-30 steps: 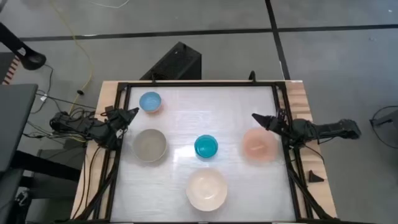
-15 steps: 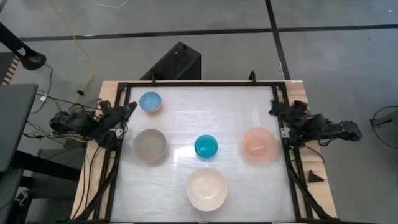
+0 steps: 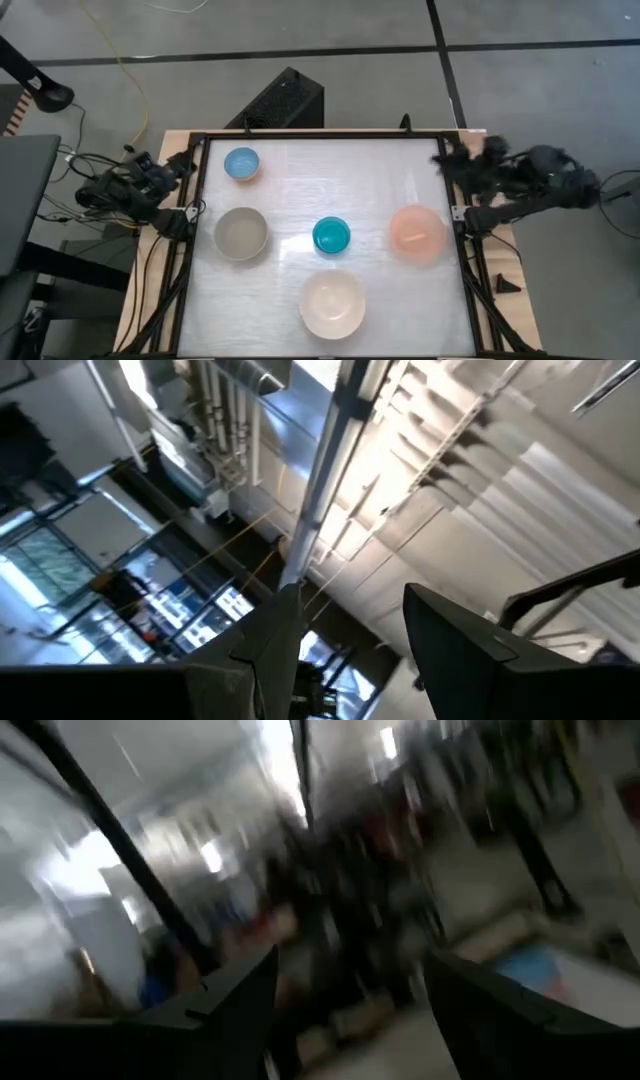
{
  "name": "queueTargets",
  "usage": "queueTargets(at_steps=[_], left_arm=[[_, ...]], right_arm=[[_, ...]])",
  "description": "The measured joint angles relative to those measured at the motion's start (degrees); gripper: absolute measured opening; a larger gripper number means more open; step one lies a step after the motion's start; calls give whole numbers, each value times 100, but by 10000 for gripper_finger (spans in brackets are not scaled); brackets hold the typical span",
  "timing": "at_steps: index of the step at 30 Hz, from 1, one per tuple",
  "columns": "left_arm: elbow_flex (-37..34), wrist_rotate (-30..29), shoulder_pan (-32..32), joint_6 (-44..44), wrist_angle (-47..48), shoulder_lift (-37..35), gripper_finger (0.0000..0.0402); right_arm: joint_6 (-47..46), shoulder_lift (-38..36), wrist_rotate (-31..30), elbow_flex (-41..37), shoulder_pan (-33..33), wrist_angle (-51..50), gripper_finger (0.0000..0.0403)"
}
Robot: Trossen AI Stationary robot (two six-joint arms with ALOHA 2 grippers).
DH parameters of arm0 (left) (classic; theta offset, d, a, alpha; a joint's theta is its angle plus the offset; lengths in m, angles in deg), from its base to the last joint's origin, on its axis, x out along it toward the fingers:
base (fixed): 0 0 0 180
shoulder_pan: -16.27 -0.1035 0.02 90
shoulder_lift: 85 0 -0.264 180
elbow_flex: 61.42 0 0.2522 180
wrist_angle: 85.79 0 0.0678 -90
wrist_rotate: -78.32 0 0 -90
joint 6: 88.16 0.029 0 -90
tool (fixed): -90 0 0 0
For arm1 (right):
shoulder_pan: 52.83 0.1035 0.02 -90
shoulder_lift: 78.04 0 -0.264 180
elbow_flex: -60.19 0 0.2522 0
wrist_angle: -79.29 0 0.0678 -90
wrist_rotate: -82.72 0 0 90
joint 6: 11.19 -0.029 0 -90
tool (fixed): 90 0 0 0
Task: Nest bowls inside each other
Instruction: Stack the light orange bowl on top of the white bowl
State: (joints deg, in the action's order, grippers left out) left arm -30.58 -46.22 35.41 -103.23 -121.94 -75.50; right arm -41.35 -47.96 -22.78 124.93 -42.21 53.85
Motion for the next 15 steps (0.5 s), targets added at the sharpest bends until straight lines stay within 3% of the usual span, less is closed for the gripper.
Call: queueTargets(at_steps=[7,11,15], left_arm=[[0,-47,0,91,-1,222,166],[0,-66,0,203,-6,227,166],[0,-65,0,240,2,227,166]], right_arm=[[-455,1804,488,2046,741,-4249,285],[-762,2421,690,2157,1252,-5549,285],[-1179,2785,852,1765,1812,-5997,285]])
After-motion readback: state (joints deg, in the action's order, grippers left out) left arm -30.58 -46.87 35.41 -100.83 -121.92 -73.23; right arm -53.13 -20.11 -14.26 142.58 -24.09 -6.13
